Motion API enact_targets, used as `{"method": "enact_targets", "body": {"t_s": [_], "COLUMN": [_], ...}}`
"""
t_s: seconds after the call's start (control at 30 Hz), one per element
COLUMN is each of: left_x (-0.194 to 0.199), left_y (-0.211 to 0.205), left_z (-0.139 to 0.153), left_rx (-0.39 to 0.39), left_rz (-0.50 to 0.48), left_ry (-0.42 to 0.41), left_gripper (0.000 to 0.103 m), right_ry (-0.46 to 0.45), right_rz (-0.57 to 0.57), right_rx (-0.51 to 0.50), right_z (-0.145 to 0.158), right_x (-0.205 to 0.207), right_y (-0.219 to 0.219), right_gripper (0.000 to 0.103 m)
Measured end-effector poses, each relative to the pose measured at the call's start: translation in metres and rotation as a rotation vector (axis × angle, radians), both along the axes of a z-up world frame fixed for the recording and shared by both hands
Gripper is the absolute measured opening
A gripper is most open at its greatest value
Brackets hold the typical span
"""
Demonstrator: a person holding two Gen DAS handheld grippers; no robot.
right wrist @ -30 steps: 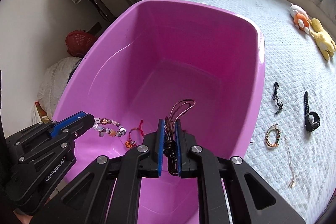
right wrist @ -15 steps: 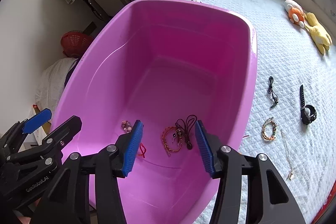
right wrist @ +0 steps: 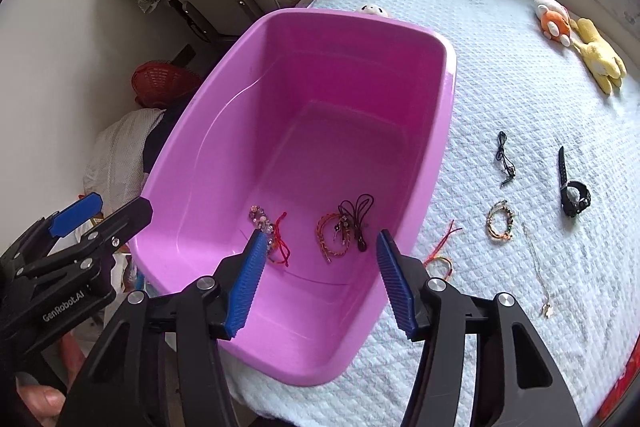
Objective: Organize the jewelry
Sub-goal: 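Withdraw both tools from the tub toward the remaining jewelry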
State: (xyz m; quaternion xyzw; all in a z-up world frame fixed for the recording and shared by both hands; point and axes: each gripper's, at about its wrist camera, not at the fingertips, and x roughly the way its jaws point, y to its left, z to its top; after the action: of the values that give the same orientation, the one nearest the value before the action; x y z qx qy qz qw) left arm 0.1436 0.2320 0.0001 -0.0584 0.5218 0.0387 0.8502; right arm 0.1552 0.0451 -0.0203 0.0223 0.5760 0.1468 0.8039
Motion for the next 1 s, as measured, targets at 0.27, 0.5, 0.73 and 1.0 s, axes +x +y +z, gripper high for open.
{"method": "enact_targets", "body": {"t_s": [0.27,0.5,0.73,1.0], "left_x": [-0.030,-0.064,-0.106,-0.149], "left_y": [-0.037,-0.087,-0.149,-0.204], "left_z": [0.018,0.038,0.052,0.054], "left_rx": [-0.003,-0.016,-0.007,-0.006], "left_rz": [-0.019,-0.025,-0.030,0.003], "left_ry": [-0.015,-0.043,-0.069,-0.084], "left_gripper": [0.082,0.084,0.089,0.094], "right_ry": [-0.011,-0.021,-0.031,-0.048], "right_rz": [-0.035,-0.074,-0.097,-0.115], "right_rx": [0.024,0.043,0.044,0.038], "right_z": [0.012,0.021,0.027,0.028], "right_x": [-0.041,-0.088,-0.138,-0.178], "right_y": [-0.054,-0.118,-0.196,-0.271], "right_gripper": [0.057,0.058,0.060,0.060]}}
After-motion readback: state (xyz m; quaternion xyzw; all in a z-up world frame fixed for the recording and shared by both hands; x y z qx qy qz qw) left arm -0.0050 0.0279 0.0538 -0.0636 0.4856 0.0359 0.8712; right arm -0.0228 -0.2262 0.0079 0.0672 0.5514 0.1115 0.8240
